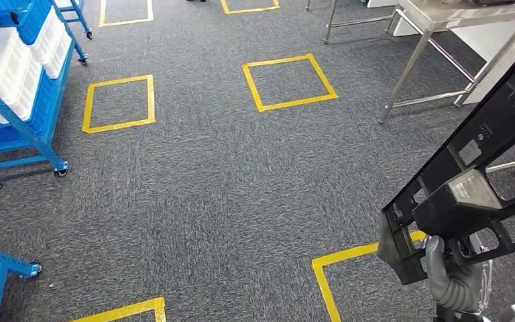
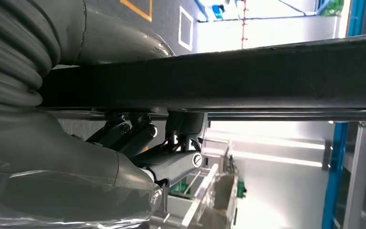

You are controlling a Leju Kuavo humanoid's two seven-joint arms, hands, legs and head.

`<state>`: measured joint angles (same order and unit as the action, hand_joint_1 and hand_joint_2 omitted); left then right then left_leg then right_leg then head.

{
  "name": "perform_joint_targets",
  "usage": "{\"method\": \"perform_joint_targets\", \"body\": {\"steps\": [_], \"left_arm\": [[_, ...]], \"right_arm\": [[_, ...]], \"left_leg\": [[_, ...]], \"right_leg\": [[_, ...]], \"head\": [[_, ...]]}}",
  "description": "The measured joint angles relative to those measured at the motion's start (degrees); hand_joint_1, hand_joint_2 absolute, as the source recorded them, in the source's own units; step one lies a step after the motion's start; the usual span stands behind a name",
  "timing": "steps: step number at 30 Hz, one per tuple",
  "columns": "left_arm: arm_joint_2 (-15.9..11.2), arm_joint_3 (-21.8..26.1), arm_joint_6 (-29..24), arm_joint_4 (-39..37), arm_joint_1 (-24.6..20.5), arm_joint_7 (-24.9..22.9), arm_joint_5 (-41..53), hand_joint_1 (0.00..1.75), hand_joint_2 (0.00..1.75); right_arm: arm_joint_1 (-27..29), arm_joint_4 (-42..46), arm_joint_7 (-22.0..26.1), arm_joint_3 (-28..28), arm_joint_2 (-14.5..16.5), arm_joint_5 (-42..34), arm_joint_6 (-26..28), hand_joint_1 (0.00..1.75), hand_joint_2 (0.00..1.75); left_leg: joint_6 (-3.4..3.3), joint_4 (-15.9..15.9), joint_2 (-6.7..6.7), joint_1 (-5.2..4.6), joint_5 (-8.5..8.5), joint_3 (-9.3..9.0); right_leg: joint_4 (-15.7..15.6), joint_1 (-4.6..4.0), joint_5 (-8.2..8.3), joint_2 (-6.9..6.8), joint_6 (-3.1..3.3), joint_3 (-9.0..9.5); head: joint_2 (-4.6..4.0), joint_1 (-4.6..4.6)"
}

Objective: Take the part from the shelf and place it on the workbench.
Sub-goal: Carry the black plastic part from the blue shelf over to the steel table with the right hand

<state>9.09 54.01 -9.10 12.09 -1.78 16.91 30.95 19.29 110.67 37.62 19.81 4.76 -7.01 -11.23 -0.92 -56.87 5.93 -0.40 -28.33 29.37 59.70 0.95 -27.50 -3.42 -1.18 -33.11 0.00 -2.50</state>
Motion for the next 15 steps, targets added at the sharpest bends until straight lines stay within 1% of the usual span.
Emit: {"method": "perform_joint_targets", "body": {"steps": [1,2,3,4,5,6,7,8,9,10,11,12,13,14,15], "left_arm": [[0.0,0.0,-0.1,0.0,-0.1,-0.1,0.0,0.00,0.00],[0.0,0.0,-0.3,0.0,-0.3,-0.2,0.0,0.00,0.00],[0.0,0.0,-0.4,0.0,-0.5,-0.3,0.0,0.00,0.00],[0.0,0.0,-0.5,0.0,-0.6,-0.3,0.0,0.00,0.00],[0.0,0.0,-0.6,0.0,-0.7,-0.4,0.0,0.00,0.00],[0.0,0.1,-0.7,0.0,-0.8,-0.4,0.0,0.00,0.00],[0.0,0.1,-0.8,0.0,-0.7,-0.5,-0.1,0.00,0.00],[0.0,0.1,-1.0,0.0,-0.7,-0.6,-0.2,0.00,0.00],[0.0,0.2,-1.2,0.0,-0.6,-0.6,-0.4,0.00,0.00],[0.1,0.2,-1.4,0.0,-0.5,-0.6,-0.5,0.00,0.00],[0.1,0.3,-1.7,0.0,-0.5,-0.7,-0.7,0.00,0.00],[0.1,0.3,-1.8,0.0,-0.5,-0.7,-0.9,0.00,0.00],[0.1,0.4,-2.1,0.0,-0.5,-0.7,-1.1,0.00,0.00],[0.1,0.6,-2.4,0.0,-0.5,-0.8,-1.3,0.00,0.00],[0.1,0.7,-2.7,0.0,-0.6,-0.9,-1.5,0.00,0.00]], "right_arm": [[-0.3,0.0,0.0,0.0,0.3,0.1,0.0,1.75,1.75],[-0.4,0.1,-0.1,-0.1,0.4,0.1,-0.1,1.75,1.75],[-0.5,0.2,-0.1,-0.1,0.6,0.1,-0.2,1.75,1.75],[-0.5,0.3,-0.1,-0.1,0.8,0.1,-0.3,1.75,1.75],[-0.6,0.3,-0.2,-0.1,1.0,0.1,-0.4,1.75,1.75],[-0.8,0.4,-0.2,-0.1,1.1,0.2,-0.7,1.75,1.75],[-1.0,0.5,-0.3,-0.1,1.3,0.3,-0.9,1.75,1.75],[-1.2,0.5,-0.3,-0.1,1.5,0.4,-1.0,1.75,1.75],[-1.3,0.4,-0.5,-0.1,1.6,0.7,-1.1,1.75,1.75],[-1.4,0.4,-0.5,-0.2,1.8,0.9,-1.2,1.75,1.75],[-1.4,0.4,-0.6,-0.3,2.0,1.2,-1.3,1.75,1.75],[-1.4,0.3,-0.7,-0.5,2.1,1.5,-1.4,1.75,1.75],[-1.6,0.3,-0.7,-0.7,2.3,1.8,-1.6,1.75,1.75],[-1.8,0.2,-0.7,-1.0,2.4,2.0,-1.7,1.75,1.75],[-2.0,0.0,-0.7,-1.4,2.5,2.3,-1.8,1.75,1.75]], "left_leg": [[0.32,-0.1,0.52,-0.11,-0.17,-0.08],[0.60,-0.2,1.06,-0.17,-0.26,-0.19],[0.90,-0.2,1.40,-0.12,-0.34,-0.34],[1.27,-0.4,0.83,0.03,-0.65,-0.38],[1.61,-1.5,-0.50,0.18,-1.52,0.00],[1.92,-3.7,-2.27,0.35,-3.01,0.93],[2.11,-7.1,-4.05,0.49,-4.99,2.47],[2.20,-11.3,-5.06,0.53,-7.02,4.38],[2.24,-15.0,-5.40,0.55,-8.36,6.09],[2.24,-17.1,-5.51,0.56,-8.62,7.11],[2.17,-16.7,-5.59,0.57,-7.58,7.01],[2.03,-14.2,-5.90,0.59,-5.65,5.93],[1.82,-10.2,-6.83,0.64,-3.32,4.18],[1.57,-6.2,-8.24,0.70,-1.59,2.46],[1.38,-3.3,-9.46,0.76,-0.63,1.27]], "right_leg": [[-1.1,-0.20,0.05,-0.32,0.27,0.50],[-1.2,-0.41,0.07,0.20,0.58,0.37],[-1.2,-0.39,0.18,0.86,0.91,0.32],[-1.4,-0.32,0.34,1.44,1.23,0.28],[-1.5,-0.21,0.52,2.05,1.60,0.25],[-1.7,-0.08,0.72,2.64,1.96,0.22],[-1.7,-0.08,0.84,3.24,2.21,0.10],[-1.7,-0.14,0.93,3.93,2.41,-0.03],[-1.6,-0.20,0.98,4.66,2.51,-0.12],[-1.6,-0.25,1.02,5.46,2.55,-0.17],[-1.5,-0.27,1.04,6.31,2.54,-0.16],[-1.4,-0.26,1.05,7.13,2.52,-0.13],[-1.3,-0.23,1.07,7.92,2.47,-0.12],[-1.2,-0.28,1.09,8.70,2.32,-0.19],[-1.1,-0.28,1.17,9.44,2.06,-0.37]], "head": [[0.00,-0.01],[0.00,-0.01],[0.00,-0.02],[0.00,-0.02],[0.00,-0.02],[0.00,-0.02],[0.00,-0.02],[0.00,-0.02],[0.00,-0.02],[0.00,-0.02],[0.00,-0.02],[0.00,-0.02],[0.00,-0.02],[0.00,-0.02],[0.00,-0.02]]}}
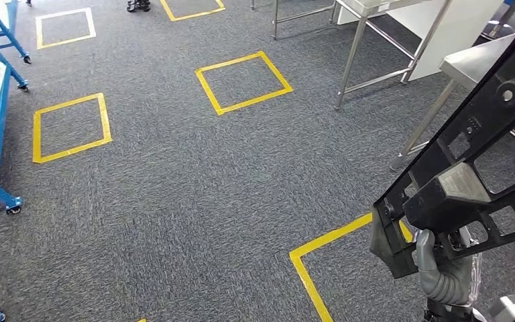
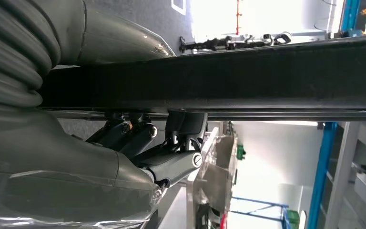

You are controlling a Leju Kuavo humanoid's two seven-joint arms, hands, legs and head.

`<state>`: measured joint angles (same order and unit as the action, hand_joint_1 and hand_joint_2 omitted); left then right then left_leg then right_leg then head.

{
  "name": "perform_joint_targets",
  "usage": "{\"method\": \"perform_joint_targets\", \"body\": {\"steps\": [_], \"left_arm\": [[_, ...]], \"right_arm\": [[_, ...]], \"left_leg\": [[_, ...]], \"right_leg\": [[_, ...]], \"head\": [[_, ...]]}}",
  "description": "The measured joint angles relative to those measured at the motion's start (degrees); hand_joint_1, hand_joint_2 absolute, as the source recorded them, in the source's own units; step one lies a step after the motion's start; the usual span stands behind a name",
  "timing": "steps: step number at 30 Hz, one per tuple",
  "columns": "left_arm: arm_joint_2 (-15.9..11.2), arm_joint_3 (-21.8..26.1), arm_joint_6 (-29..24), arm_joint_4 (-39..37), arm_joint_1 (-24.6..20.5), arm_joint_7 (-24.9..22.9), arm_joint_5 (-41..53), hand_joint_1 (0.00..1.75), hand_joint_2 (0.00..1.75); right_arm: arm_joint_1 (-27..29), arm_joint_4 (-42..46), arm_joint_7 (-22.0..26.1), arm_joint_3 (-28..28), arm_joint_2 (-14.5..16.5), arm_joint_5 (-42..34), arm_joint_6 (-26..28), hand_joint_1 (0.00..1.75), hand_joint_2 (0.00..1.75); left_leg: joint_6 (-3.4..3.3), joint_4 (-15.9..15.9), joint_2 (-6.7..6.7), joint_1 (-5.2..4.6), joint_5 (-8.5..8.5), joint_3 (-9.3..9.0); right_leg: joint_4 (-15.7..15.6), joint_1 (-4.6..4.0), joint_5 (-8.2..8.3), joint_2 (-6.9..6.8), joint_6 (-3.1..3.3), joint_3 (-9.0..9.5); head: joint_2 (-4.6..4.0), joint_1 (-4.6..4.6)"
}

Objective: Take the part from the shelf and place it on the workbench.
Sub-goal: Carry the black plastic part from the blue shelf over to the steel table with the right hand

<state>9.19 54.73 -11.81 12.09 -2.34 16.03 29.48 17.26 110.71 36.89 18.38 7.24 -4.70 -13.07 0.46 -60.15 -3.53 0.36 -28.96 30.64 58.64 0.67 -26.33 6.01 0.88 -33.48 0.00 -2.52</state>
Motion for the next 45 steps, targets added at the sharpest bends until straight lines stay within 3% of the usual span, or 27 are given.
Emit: {"method": "perform_joint_targets", "body": {"steps": [2,4,6,8,10,11,12,14,16,17,19,21,23,24,25,26,28,30,32,34,36,38,39,41,42,43,45], "left_arm": [[0.1,0.4,-0.9,0.0,-0.1,-0.2,-0.6,0.00,0.00],[0.3,0.9,-2.0,0.0,-0.3,-0.3,-1.1,0.00,0.00],[0.6,1.4,-3.0,0.0,-0.4,-0.4,-1.6,0.00,0.00],[0.8,2.0,-4.1,0.0,-0.3,-0.4,-2.2,0.00,0.00],[1.0,2.7,-5.7,0.0,-0.2,-0.6,-2.8,0.00,0.00],[1.2,3.1,-6.5,0.0,-0.2,-0.7,-3.0,0.00,0.00],[1.4,3.5,-7.3,0.0,-0.3,-0.8,-3.3,0.00,0.00],[1.9,4.1,-9.0,0.0,-0.5,-0.7,-3.6,0.00,0.00],[2.5,4.7,-10.4,0.0,-0.6,-0.6,-3.8,0.00,0.00],[2.7,5.0,-11.0,0.0,-0.7,-0.5,-3.8,0.00,0.00],[3.1,5.3,-11.8,0.0,-0.9,-0.2,-3.8,0.00,0.00],[3.4,5.5,-12.3,0.0,-0.9,0.2,-3.8,0.00,0.00],[3.7,5.8,-12.5,0.0,-0.6,0.6,-3.8,0.00,0.00],[3.8,5.9,-12.7,0.0,-0.5,0.7,-3.7,0.00,0.00],[3.9,5.9,-12.9,0.0,-0.3,0.8,-3.7,0.00,0.00],[4.0,6.0,-13.1,0.0,-0.3,0.9,-3.7,0.00,0.00],[4.1,6.1,-13.0,0.0,-0.2,1.2,-3.7,0.00,0.00],[4.2,6.1,-12.3,0.0,0.0,1.4,-3.7,0.00,0.00],[4.2,6.1,-11.6,0.0,0.0,1.5,-3.5,0.00,0.00],[4.3,6.1,-10.6,0.0,-0.1,1.7,-3.2,0.00,0.00],[4.3,6.1,-9.1,0.0,-0.1,2.0,-2.8,0.00,0.00],[4.3,6.0,-7.5,0.0,0.1,2.1,-2.3,0.00,0.00],[4.3,6.0,-6.7,0.0,0.2,2.1,-2.0,0.00,0.00],[4.1,5.7,-4.9,0.0,0.3,2.1,-1.4,0.00,0.00],[4.0,5.5,-3.9,0.0,0.4,2.1,-1.0,0.00,0.00],[3.8,5.3,-2.9,0.0,0.4,2.1,-0.6,0.00,0.00],[3.5,4.7,-0.8,0.0,0.4,2.1,0.3,0.00,0.00]], "right_arm": [[-0.5,-0.5,0.1,-1.0,0.1,0.6,-0.1,1.75,1.75],[-0.7,-1.2,0.3,-2.1,0.1,1.1,0.0,1.75,1.75],[-1.3,-2.1,0.6,-3.2,0.0,1.4,0.4,1.75,1.75],[-2.3,-3.2,1.1,-4.5,-0.3,1.5,1.0,1.75,1.75],[-3.0,-4.8,1.5,-6.2,-0.9,1.2,1.7,1.75,1.75],[-3.3,-5.7,1.6,-7.1,-1.3,0.9,2.0,1.75,1.75],[-3.5,-6.5,1.7,-8.0,-1.9,0.6,2.3,1.75,1.75],[-4.3,-7.9,1.9,-9.9,-2.9,-0.2,3.1,1.75,1.75],[-5.5,-9.0,2.0,-11.9,-4.0,-1.2,4.2,1.75,1.75],[-6.0,-9.6,2.1,-12.8,-4.5,-1.8,4.8,1.75,1.75],[-6.8,-10.6,2.1,-14.3,-5.7,-2.9,5.8,1.75,1.75],[-7.9,-11.5,1.9,-15.4,-6.7,-3.6,6.3,1.75,1.75],[-9.2,-12.2,1.7,-16.7,-7.3,-4.2,6.5,1.75,1.75],[-9.7,-12.5,1.5,-17.2,-7.6,-4.4,6.8,1.75,1.75],[-10.0,-12.8,1.4,-17.8,-7.8,-4.6,7.1,1.75,1.75],[-10.2,-13.0,1.2,-18.2,-8.0,-4.7,7.4,1.75,1.75],[-10.5,-13.4,0.9,-18.9,-8.3,-4.9,8.0,1.75,1.75],[-11.1,-13.6,0.8,-19.2,-8.6,-5.0,8.4,1.75,1.75],[-11.8,-13.7,0.7,-19.3,-8.9,-5.0,8.7,1.75,1.75],[-12.1,-13.7,0.4,-19.3,-9.1,-4.9,9.1,1.75,1.75],[-12.1,-13.7,0.1,-19.0,-9.4,-4.8,9.6,1.75,1.75],[-12.3,-13.5,-0.2,-18.6,-9.8,-4.7,10.0,1.75,1.75],[-12.2,-13.4,-0.3,-18.2,-10.0,-4.8,10.1,1.75,1.75],[-11.3,-12.9,-0.5,-17.1,-10.3,-5.2,10.1,1.75,1.75],[-10.6,-12.5,-0.5,-16.4,-10.5,-5.4,10.2,1.75,1.75],[-9.6,-11.9,-0.5,-15.6,-10.7,-5.6,10.2,1.75,1.75],[-7.3,-9.9,-0.4,-13.6,-10.8,-5.9,10.0,1.75,1.75]], "left_leg": [[-0.39,2.3,-0.93,-0.09,0.24,-0.83],[-1.04,3.0,0.43,-0.04,0.69,-1.03],[-1.88,3.8,2.01,0.13,1.36,-1.22],[-2.28,4.1,3.64,-0.01,1.61,-1.10],[-2.30,4.0,5.38,-0.15,1.56,-0.96],[-2.28,4.0,6.21,-0.18,1.50,-0.95],[-2.21,3.9,6.96,-0.18,1.39,-0.96],[-1.81,3.6,8.23,-0.29,0.99,-1.02],[-1.18,3.1,9.30,-0.58,0.54,-1.11],[-0.90,3.1,9.81,-0.72,0.41,-1.18],[-0.36,3.0,10.54,-0.66,0.14,-1.38],[0.23,0.9,8.67,-0.37,-1.51,-0.69],[0.61,-5.6,5.49,-0.09,-5.11,2.20],[0.73,-9.7,4.63,-0.02,-6.79,4.13],[0.82,-12.8,4.22,0.02,-7.67,5.68],[0.85,-14.0,4.03,0.06,-7.39,6.42],[0.74,-9.5,3.49,0.23,-3.74,4.81],[0.51,-1.9,0.97,0.57,-0.18,1.74],[0.22,1.6,-0.78,0.63,0.68,0.44],[-0.45,2.0,0.17,0.51,0.91,0.31],[-1.43,2.7,1.62,0.58,1.43,0.15],[-2.04,3.0,3.17,0.46,1.70,0.15],[-2.18,3.0,3.96,0.33,1.68,0.20],[-2.28,3.0,5.52,0.12,1.55,0.23],[-2.29,2.9,6.23,0.08,1.45,0.20],[-2.22,2.9,6.87,0.06,1.31,0.12],[-1.84,2.7,7.94,-0.13,0.86,-0.20]], "right_leg": [[0.0,0.12,0.34,1.41,-0.78,-0.48],[-0.1,0.23,0.64,1.91,-1.56,-0.88],[2.1,0.04,-0.97,-0.96,-1.99,-2.06],[8.3,0.07,-4.66,-4.46,-2.26,-4.95],[14.3,0.33,-6.84,-5.48,-2.66,-7.57],[14.7,0.46,-6.44,-5.74,-2.83,-7.60],[12.8,0.56,-5.07,-6.10,-2.93,-6.46],[5.2,0.45,-1.83,-8.20,-2.83,-2.16],[0.3,0.08,-0.56,-9.87,-2.29,0.36],[-0.2,-0.16,-0.71,-9.92,-1.98,0.46],[-0.4,-0.10,-0.45,-8.61,-1.36,0.31],[-0.8,0.20,-0.11,-7.36,-0.63,0.30],[-0.9,0.33,0.12,-6.07,-0.12,0.19],[-0.9,0.29,0.16,-5.35,-0.02,0.12],[-0.8,0.27,0.19,-4.60,0.03,0.09],[-0.8,0.26,0.19,-3.80,0.02,0.11],[-0.6,0.31,0.17,-2.23,-0.09,0.18],[-0.2,0.35,0.13,-0.72,-0.52,-0.03],[0.0,0.43,0.32,0.57,-1.33,-0.57],[-0.3,0.61,0.72,1.73,-2.28,-0.98],[1.0,0.50,-0.16,-0.15,-2.84,-1.78],[6.2,0.27,-3.32,-3.92,-3.05,-4.30],[9.9,0.27,-5.13,-4.99,-3.15,-6.06],[15.1,0.35,-6.71,-5.66,-3.33,-8.35],[14.8,0.38,-5.99,-5.81,-3.35,-8.06],[12.2,0.40,-4.38,-6.13,-3.32,-6.55],[4.2,0.12,-1.26,-8.60,-2.90,-2.06]], "head": [[0.00,0.00],[0.00,0.00],[0.00,0.03],[0.00,0.05],[0.00,0.05],[0.00,0.05],[0.00,0.05],[0.00,0.05],[0.00,0.04],[0.00,0.04],[0.00,0.04],[0.00,0.03],[0.00,0.03],[0.00,0.03],[0.00,0.03],[0.00,0.03],[0.00,0.03],[0.00,0.03],[0.00,0.03],[0.00,0.03],[0.00,0.04],[0.00,0.05],[0.00,0.05],[0.00,0.05],[0.00,0.05],[0.00,0.05],[0.00,0.05]]}}
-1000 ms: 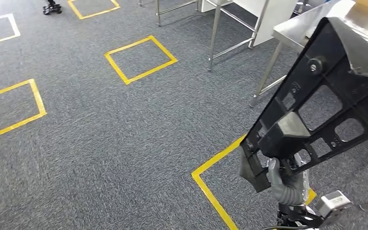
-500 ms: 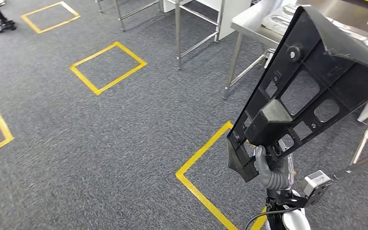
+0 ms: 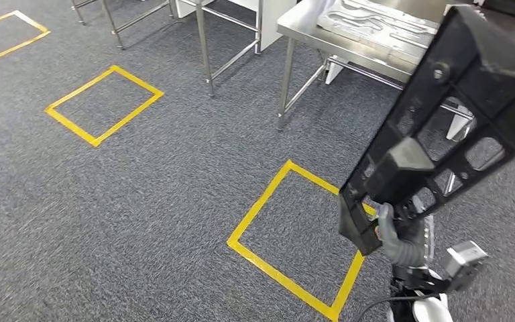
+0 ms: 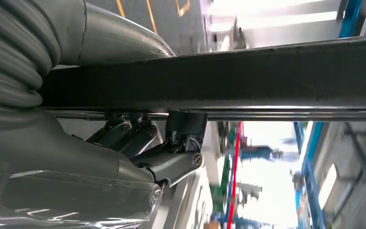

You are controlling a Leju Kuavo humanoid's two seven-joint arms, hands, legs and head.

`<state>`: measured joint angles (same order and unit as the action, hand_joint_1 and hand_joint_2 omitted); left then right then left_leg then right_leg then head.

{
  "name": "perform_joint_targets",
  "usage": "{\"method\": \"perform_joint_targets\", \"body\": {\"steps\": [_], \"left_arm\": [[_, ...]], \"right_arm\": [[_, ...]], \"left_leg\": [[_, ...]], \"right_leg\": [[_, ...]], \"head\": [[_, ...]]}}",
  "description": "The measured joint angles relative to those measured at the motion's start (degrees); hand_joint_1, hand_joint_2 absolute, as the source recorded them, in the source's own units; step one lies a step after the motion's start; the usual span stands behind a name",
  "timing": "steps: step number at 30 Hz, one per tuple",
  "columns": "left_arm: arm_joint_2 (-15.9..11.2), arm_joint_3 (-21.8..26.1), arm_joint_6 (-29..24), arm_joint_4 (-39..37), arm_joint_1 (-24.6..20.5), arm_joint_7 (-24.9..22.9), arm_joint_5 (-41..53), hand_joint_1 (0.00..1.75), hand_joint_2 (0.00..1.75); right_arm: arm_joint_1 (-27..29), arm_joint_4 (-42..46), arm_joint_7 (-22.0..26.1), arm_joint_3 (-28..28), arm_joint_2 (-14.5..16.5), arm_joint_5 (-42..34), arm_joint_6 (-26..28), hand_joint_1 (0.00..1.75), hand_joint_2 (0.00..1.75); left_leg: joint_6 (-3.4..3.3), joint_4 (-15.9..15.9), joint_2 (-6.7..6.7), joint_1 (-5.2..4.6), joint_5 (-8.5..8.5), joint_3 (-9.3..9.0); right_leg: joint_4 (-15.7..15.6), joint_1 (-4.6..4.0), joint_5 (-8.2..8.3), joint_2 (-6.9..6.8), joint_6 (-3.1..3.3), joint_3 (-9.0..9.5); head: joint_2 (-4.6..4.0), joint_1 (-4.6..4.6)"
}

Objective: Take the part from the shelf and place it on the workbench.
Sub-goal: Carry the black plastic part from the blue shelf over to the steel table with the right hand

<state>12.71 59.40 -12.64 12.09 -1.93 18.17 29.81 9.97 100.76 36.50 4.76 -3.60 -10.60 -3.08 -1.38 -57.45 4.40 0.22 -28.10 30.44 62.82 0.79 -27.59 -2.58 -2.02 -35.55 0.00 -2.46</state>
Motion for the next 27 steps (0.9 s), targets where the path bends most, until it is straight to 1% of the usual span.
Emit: {"method": "perform_joint_targets", "body": {"steps": [1,2,3,4,5,6,7,8,9,10,11,12,13,14,15,16,17,18,19,20,21,22,23,24,25,26,27], "left_arm": [[-0.2,-0.4,1.0,0.0,0.1,0.0,0.5,0.00,0.00],[-0.4,-0.7,1.8,0.0,0.1,0.1,1.0,0.00,0.00],[-0.7,-1.0,2.5,0.0,0.1,0.2,1.4,0.00,0.00],[-0.9,-1.3,3.0,0.0,0.1,0.3,1.7,0.00,0.00],[-1.1,-1.6,3.5,0.0,0.1,0.4,1.9,0.00,0.00],[-1.2,-1.9,3.8,0.0,0.2,0.5,2.1,0.00,0.00],[-1.4,-2.1,4.1,0.0,0.3,0.6,2.3,0.00,0.00],[-1.6,-2.2,4.3,0.0,0.4,0.7,2.4,0.00,0.00],[-1.7,-2.3,4.4,0.0,0.5,0.8,2.5,0.00,0.00],[-1.8,-2.4,4.5,0.0,0.6,0.8,2.5,0.00,0.00],[-1.9,-2.4,4.6,0.0,0.7,0.9,2.5,0.00,0.00],[-2.0,-2.5,4.8,0.0,0.8,1.0,2.5,0.00,0.00],[-2.0,-2.5,4.9,0.0,0.9,1.0,2.5,0.00,0.00],[-2.1,-2.6,5.0,0.0,0.9,1.1,2.5,0.00,0.00],[-2.2,-2.6,5.1,0.0,0.9,1.1,2.6,0.00,0.00],[-2.3,-2.7,5.2,0.0,0.9,1.1,2.6,0.00,0.00],[-2.3,-2.8,5.2,0.0,0.9,1.1,2.8,0.00,0.00],[-2.4,-2.8,5.2,0.0,0.9,1.2,2.9,0.00,0.00],[-2.4,-3.0,5.2,0.0,0.8,1.2,3.0,0.00,0.00],[-2.4,-3.1,5.3,0.0,0.8,1.2,3.1,0.00,0.00],[-2.5,-3.2,5.3,0.0,0.7,1.2,3.2,0.00,0.00],[-2.5,-3.3,5.3,0.0,0.8,1.2,3.2,0.00,0.00],[-2.5,-3.4,5.4,0.0,0.8,1.2,3.2,0.00,0.00],[-2.6,-3.4,5.4,0.0,0.9,1.2,3.3,0.00,0.00],[-2.6,-3.5,5.5,0.0,1.1,1.2,3.3,0.00,0.00],[-2.6,-3.5,5.6,0.0,1.1,1.2,3.4,0.00,0.00],[-2.7,-3.5,5.7,0.0,1.1,1.2,3.5,0.00,0.00]], "right_arm": [[1.4,1.3,0.1,1.2,0.1,0.1,-0.4,1.75,1.75],[2.9,2.6,0.2,2.5,0.3,0.3,-1.0,1.75,1.75],[4.2,3.9,0.2,3.9,0.7,0.8,-1.6,1.75,1.75],[5.5,5.1,0.2,5.1,1.2,1.2,-2.1,1.75,1.75],[6.7,6.2,0.3,6.1,1.8,1.8,-2.5,1.75,1.75],[7.6,7.2,0.3,7.0,2.5,2.3,-2.9,1.75,1.75],[8.4,8.1,0.2,7.7,3.2,2.7,-3.2,1.75,1.75],[9.0,8.9,0.2,8.2,3.9,3.1,-3.6,1.75,1.75],[9.5,9.5,0.3,8.7,4.5,3.4,-3.9,1.75,1.75],[10.1,10.0,0.3,9.1,5.1,3.6,-4.3,1.75,1.75],[10.8,10.5,0.3,9.5,5.6,3.7,-4.6,1.75,1.75],[11.4,10.8,0.4,9.9,6.0,3.8,-4.9,1.75,1.75],[11.9,11.1,0.4,10.3,6.3,3.9,-5.1,1.75,1.75],[12.3,11.4,0.5,10.7,6.6,3.9,-5.2,1.75,1.75],[12.5,11.7,0.6,11.0,6.9,3.9,-5.4,1.75,1.75],[12.7,11.9,0.6,11.2,7.1,4.0,-5.5,1.75,1.75],[12.8,12.1,0.7,11.5,7.3,4.1,-5.7,1.75,1.75],[13.0,12.3,0.7,11.8,7.5,4.3,-5.9,1.75,1.75],[13.2,12.5,0.8,12.0,7.7,4.4,-6.1,1.75,1.75],[13.5,12.7,0.8,12.3,7.9,4.5,-6.2,1.75,1.75],[13.7,12.9,0.8,12.6,8.0,4.5,-6.2,1.75,1.75],[13.8,13.1,0.8,12.9,8.1,4.5,-6.2,1.75,1.75],[13.9,13.3,0.8,13.1,8.2,4.6,-6.3,1.75,1.75],[13.9,13.4,0.9,13.3,8.3,4.6,-6.5,1.75,1.75],[13.9,13.4,0.9,13.5,8.3,4.6,-6.8,1.75,1.75],[14.1,13.4,0.9,13.7,8.4,4.6,-7.1,1.75,1.75],[14.3,13.4,0.9,13.9,8.5,4.6,-7.4,1.75,1.75]], "left_leg": [[0.30,-0.1,0.41,-0.13,-0.24,-0.18],[0.60,-0.1,0.85,-0.25,-0.44,-0.36],[0.92,-0.1,1.35,-0.33,-0.58,-0.56],[1.22,0.0,1.95,-0.36,-0.70,-0.78],[1.58,-0.1,1.87,-0.30,-1.00,-0.96],[1.93,-0.8,0.94,-0.21,-1.72,-0.85],[2.23,-2.6,-0.44,-0.09,-3.04,-0.22],[2.47,-5.7,-2.14,0.08,-4.90,1.06],[2.61,-9.6,-3.27,0.15,-6.92,2.79],[2.70,-13.4,-3.72,0.19,-8.51,4.55],[2.73,-16.0,-3.90,0.19,-9.13,5.77],[2.67,-16.4,-3.99,0.19,-8.54,6.05],[2.53,-14.5,-4.21,0.19,-6.89,5.29],[2.30,-10.8,-4.90,0.19,-4.60,3.66],[1.99,-6.6,-6.34,0.22,-2.76,1.85],[1.73,-3.3,-7.60,0.27,-1.52,0.41],[1.49,-1.1,-8.59,0.26,-0.97,-0.46],[1.25,-0.4,-8.96,0.20,-1.02,-0.75],[1.02,-0.1,-8.40,0.15,-0.89,-0.85],[0.65,0.1,-7.71,0.19,-0.65,-0.95],[0.27,0.4,-7.00,0.27,-0.38,-1.09],[-0.12,0.8,-6.21,0.38,-0.12,-1.18],[-0.40,1.0,-5.38,0.43,0.04,-1.20],[-0.56,1.1,-4.57,0.35,0.07,-1.18],[-0.65,1.0,-3.70,0.28,0.04,-1.11],[-0.63,1.0,-2.84,0.24,-0.02,-1.05],[-0.57,0.9,-2.01,0.23,-0.12,-1.04]], "right_leg": [[-2.9,-0.22,0.78,-1.11,0.33,1.57],[-4.3,-0.45,0.94,-1.84,0.66,2.30],[-4.4,-0.64,0.79,-1.68,0.99,2.27],[-4.5,-0.61,0.86,-0.90,1.27,2.21],[-4.7,-0.46,0.97,-0.20,1.59,2.24],[-4.9,-0.26,1.09,0.53,1.96,2.30],[-5.1,-0.05,1.23,1.26,2.33,2.34],[-5.2,0.08,1.32,2.02,2.61,2.36],[-5.2,0.08,1.35,2.81,2.79,2.31],[-5.1,0.02,1.36,3.61,2.87,2.28],[-5.1,-0.03,1.37,4.46,2.89,2.30],[-5.1,-0.07,1.38,5.32,2.89,2.35],[-5.0,-0.10,1.38,6.18,2.87,2.41],[-5.0,-0.10,1.39,7.04,2.84,2.46],[-4.8,-0.15,1.39,7.84,2.73,2.44],[-4.7,-0.18,1.43,8.62,2.53,2.32],[-4.6,-0.15,1.50,9.29,2.22,2.14],[-4.6,-0.07,1.63,9.96,1.82,1.94],[-4.7,0.00,1.83,10.65,1.37,1.72],[-4.7,0.09,1.91,10.70,1.02,1.58],[-4.3,0.05,1.61,9.69,0.72,1.34],[-3.0,-0.02,0.65,7.99,0.46,0.70],[-0.5,0.00,-1.00,5.90,0.23,-0.43],[3.0,0.03,-2.99,4.17,-0.07,-2.05],[6.8,0.16,-4.84,3.36,-0.37,-3.85],[9.8,0.30,-5.90,3.04,-0.62,-5.20],[10.9,0.42,-5.87,2.86,-0.81,-5.63]], "head": [[0.00,0.00],[0.00,0.01],[0.00,0.00],[0.00,0.00],[0.00,0.00],[0.00,-0.01],[0.00,-0.02],[0.00,-0.02],[0.00,-0.03],[0.00,-0.03],[0.00,-0.03],[0.00,-0.03],[0.00,-0.03],[0.00,-0.03],[0.00,-0.03],[0.00,-0.03],[0.00,-0.02],[0.00,-0.02],[0.00,-0.02],[0.00,-0.02],[0.00,-0.02],[0.00,-0.01],[0.00,-0.01],[0.00,0.00],[0.00,-0.01],[0.00,-0.01],[0.00,-0.01]]}}
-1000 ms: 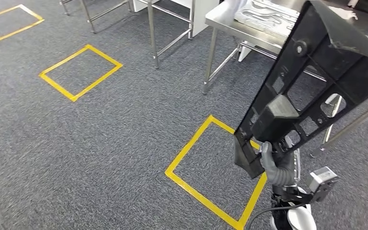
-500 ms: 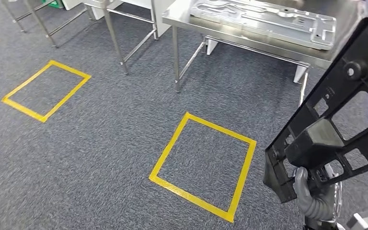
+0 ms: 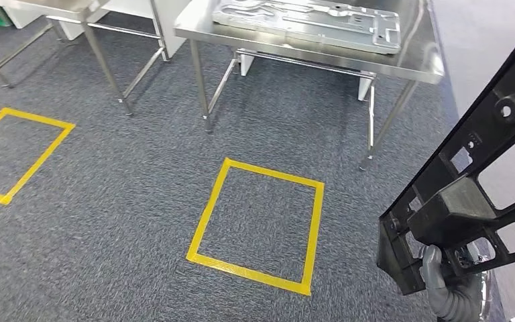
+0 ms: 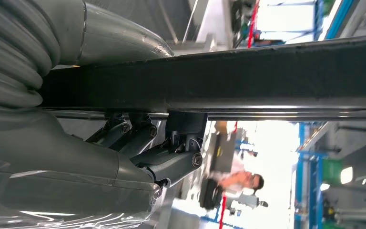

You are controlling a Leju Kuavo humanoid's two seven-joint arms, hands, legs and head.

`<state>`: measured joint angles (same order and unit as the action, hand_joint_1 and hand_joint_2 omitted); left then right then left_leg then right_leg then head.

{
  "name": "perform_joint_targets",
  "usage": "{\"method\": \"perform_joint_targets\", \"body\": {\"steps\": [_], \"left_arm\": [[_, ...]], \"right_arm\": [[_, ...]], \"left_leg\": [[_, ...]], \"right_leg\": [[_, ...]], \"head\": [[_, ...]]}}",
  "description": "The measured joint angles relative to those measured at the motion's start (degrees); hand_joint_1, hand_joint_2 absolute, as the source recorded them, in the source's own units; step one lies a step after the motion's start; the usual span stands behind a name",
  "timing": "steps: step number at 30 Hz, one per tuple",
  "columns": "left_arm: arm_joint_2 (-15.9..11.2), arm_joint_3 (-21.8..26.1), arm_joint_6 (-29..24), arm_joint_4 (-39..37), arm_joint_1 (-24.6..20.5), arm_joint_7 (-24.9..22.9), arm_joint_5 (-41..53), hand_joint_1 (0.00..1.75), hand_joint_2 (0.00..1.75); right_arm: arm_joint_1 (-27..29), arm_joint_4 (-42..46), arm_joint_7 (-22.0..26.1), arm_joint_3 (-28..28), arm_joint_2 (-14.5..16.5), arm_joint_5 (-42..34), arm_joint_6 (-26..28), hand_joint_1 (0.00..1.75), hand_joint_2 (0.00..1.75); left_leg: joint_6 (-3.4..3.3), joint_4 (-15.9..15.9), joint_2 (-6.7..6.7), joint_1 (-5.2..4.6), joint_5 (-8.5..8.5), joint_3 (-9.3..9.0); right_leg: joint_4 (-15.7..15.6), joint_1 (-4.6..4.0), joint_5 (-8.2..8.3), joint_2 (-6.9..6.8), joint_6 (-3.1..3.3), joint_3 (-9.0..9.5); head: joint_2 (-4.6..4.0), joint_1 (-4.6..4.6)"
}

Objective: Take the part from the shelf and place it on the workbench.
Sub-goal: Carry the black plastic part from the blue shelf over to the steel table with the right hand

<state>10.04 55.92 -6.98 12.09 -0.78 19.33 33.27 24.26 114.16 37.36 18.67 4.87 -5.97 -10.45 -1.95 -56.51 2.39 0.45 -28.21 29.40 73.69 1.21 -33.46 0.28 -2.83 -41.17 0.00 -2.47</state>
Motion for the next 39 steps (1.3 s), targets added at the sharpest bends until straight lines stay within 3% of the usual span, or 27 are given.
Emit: {"method": "perform_joint_targets", "body": {"steps": [1,3,5,8,10,12,14,15,16,19,20,22,24,26,29,30,31,32,34,36,39], "left_arm": [[0.0,0.0,0.1,0.0,0.0,0.0,0.1,0.00,0.00],[0.0,0.0,0.3,0.0,-0.1,0.0,0.1,0.00,0.00],[0.0,0.0,0.4,0.0,-0.2,0.1,0.2,0.00,0.00],[-0.1,-0.1,0.6,0.0,-0.7,0.2,0.6,0.00,0.00],[-0.1,-0.2,0.6,0.0,-0.8,0.4,0.8,0.00,0.00],[-0.2,-0.2,0.6,0.0,-0.5,0.4,0.9,0.00,0.00],[-0.3,-0.2,0.6,0.0,-0.2,0.4,0.9,0.00,0.00],[-0.3,-0.2,0.6,0.0,0.0,0.4,1.0,0.00,0.00],[-0.3,-0.2,0.6,0.0,0.1,0.5,1.1,0.00,0.00],[-0.5,-0.2,0.7,0.0,0.2,0.5,1.4,0.00,0.00],[-0.5,-0.2,0.7,0.0,0.2,0.5,1.5,0.00,0.00],[-0.6,-0.2,1.0,0.0,0.1,0.5,1.6,0.00,0.00],[-0.7,-0.2,1.3,0.0,-0.1,0.5,1.8,0.00,0.00],[-0.8,-0.2,1.5,0.0,0.0,0.5,1.8,0.00,0.00],[-0.9,-0.2,1.5,0.0,0.0,0.4,1.8,0.00,0.00],[-0.9,-0.2,1.4,0.0,0.0,0.3,1.7,0.00,0.00],[-0.9,-0.1,1.3,0.0,0.1,0.2,1.7,0.00,0.00],[-0.9,-0.1,1.2,0.0,0.1,0.1,1.6,0.00,0.00],[-0.8,0.0,0.9,0.0,0.1,-0.1,1.4,0.00,0.00],[-0.7,0.2,0.6,-0.1,-0.1,-0.1,1.3,0.00,0.00],[-0.7,0.4,0.5,-0.2,-0.4,-0.1,1.3,0.00,0.00]], "right_arm": [[0.2,0.0,0.0,0.3,0.1,0.2,-0.1,1.75,1.75],[0.4,0.3,-0.2,0.8,0.3,1.5,0.4,1.75,1.75],[0.7,0.6,-0.5,1.4,0.5,3.9,1.7,1.75,1.75],[1.8,1.1,-1.3,2.4,0.8,5.4,2.8,1.75,1.75],[2.3,1.6,-1.5,2.9,1.0,5.4,2.9,1.75,1.75],[2.6,2.1,-1.7,3.3,1.2,5.3,3.1,1.75,1.75],[2.7,2.2,-2.1,3.5,1.2,5.5,3.4,1.75,1.75],[2.8,2.3,-2.2,3.5,1.2,5.7,3.7,1.75,1.75],[2.9,2.3,-2.4,3.6,1.2,5.9,4.0,1.75,1.75],[2.9,2.7,-2.6,3.6,1.0,5.8,5.2,1.75,1.75],[2.8,2.8,-2.6,3.6,0.8,5.6,5.6,1.75,1.75],[2.7,3.1,-2.8,3.8,0.0,4.8,6.2,1.75,1.75],[2.7,3.4,-3.0,3.9,-1.0,4.0,6.6,1.75,1.75],[2.4,3.7,-3.2,3.9,-2.1,3.4,6.8,1.75,1.75],[1.9,3.8,-3.3,3.9,-4.0,2.3,7.6,1.75,1.75],[1.7,3.7,-3.4,3.9,-4.6,2.0,8.1,1.75,1.75],[1.4,3.7,-3.4,3.8,-5.3,1.8,8.6,1.75,1.75],[0.9,3.6,-3.4,3.7,-6.0,1.7,9.1,1.75,1.75],[-0.4,3.3,-3.4,3.4,-7.2,1.7,9.9,1.75,1.75],[-2.2,2.7,-3.6,2.2,-8.2,1.9,11.1,1.75,1.75],[-5.1,1.7,-4.0,-0.6,-9.7,2.5,13.6,1.75,1.75]], "left_leg": [[0.12,0.0,0.79,0.00,-0.13,-0.05],[0.53,-0.1,1.95,0.00,-0.52,-0.40],[1.20,-0.2,2.63,-0.19,-1.06,-0.64],[2.21,0.0,3.11,-0.33,-1.69,-1.08],[2.79,-1.4,1.72,-0.20,-2.63,-0.90],[3.11,-7.7,-0.72,-0.02,-5.63,2.11],[3.17,-16.0,-1.75,0.05,-8.52,6.88],[3.13,-18.0,-1.86,0.05,-8.40,8.46],[3.02,-17.8,-1.87,0.05,-6.97,8.96],[2.18,-7.6,-2.13,-0.10,0.46,5.92],[1.85,-4.9,-2.23,-0.21,1.50,4.82],[1.24,-3.0,-2.35,-0.47,1.11,3.92],[0.55,-2.1,-2.31,-0.34,0.75,3.06],[-0.11,-1.2,-2.27,-0.13,0.45,1.67],[-0.42,-0.8,-2.25,-0.13,-0.61,0.21],[-0.40,-0.8,-2.26,-0.14,-1.14,-0.38],[-0.35,-0.8,-2.27,-0.14,-1.76,-1.20],[-0.27,-0.8,-2.26,-0.14,-2.39,-2.09],[-0.01,-0.8,-2.17,-0.16,-3.73,-3.81],[0.53,-0.4,-2.01,-0.23,-4.73,-4.57],[1.53,-0.8,-1.78,-0.36,-4.57,-5.47]], "right_leg": [[-1.2,0.08,1.08,-0.25,-0.10,0.77],[-8.7,0.12,4.58,-1.33,0.02,5.11],[-14.8,-0.19,6.25,-2.08,0.70,8.57],[-16.0,-0.43,5.82,-1.71,2.01,9.23],[-16.4,-0.15,5.74,-1.27,2.73,9.69],[-16.5,-0.03,5.46,-0.87,3.35,10.27],[-16.5,-0.17,4.89,-0.33,3.69,10.87],[-16.5,-0.25,4.53,0.02,3.72,11.31],[-16.5,-0.31,4.11,0.37,3.69,11.90],[-16.5,-0.51,2.46,1.19,3.23,14.02],[-16.4,-0.61,1.97,1.39,2.92,14.43],[-16.4,-0.70,1.57,1.60,2.13,14.79],[-15.9,-0.53,1.75,1.45,1.43,14.97],[-12.0,-0.42,1.37,0.79,0.96,13.23],[-1.9,-0.33,-1.91,0.24,0.39,5.94],[-0.3,-0.32,-2.54,0.20,0.19,3.93],[-0.5,-0.32,-2.05,0.13,0.10,2.80],[-2.4,-0.33,-0.41,0.05,0.16,2.55],[-9.0,-0.49,5.36,-0.27,0.76,3.42],[-13.2,-0.95,8.53,-0.60,1.62,3.93],[-14.5,-1.06,8.29,-0.23,2.85,5.01]], "head": [[0.00,0.00],[0.00,0.00],[0.00,0.00],[0.00,-0.01],[0.00,-0.02],[0.00,-0.03],[0.00,-0.04],[0.00,-0.04],[0.00,-0.04],[0.00,-0.03],[0.00,-0.03],[0.00,-0.02],[0.00,-0.01],[0.00,0.02],[0.00,0.04],[0.00,0.04],[0.00,0.04],[0.00,0.04],[0.00,0.03],[0.00,0.12],[0.00,0.21]]}}
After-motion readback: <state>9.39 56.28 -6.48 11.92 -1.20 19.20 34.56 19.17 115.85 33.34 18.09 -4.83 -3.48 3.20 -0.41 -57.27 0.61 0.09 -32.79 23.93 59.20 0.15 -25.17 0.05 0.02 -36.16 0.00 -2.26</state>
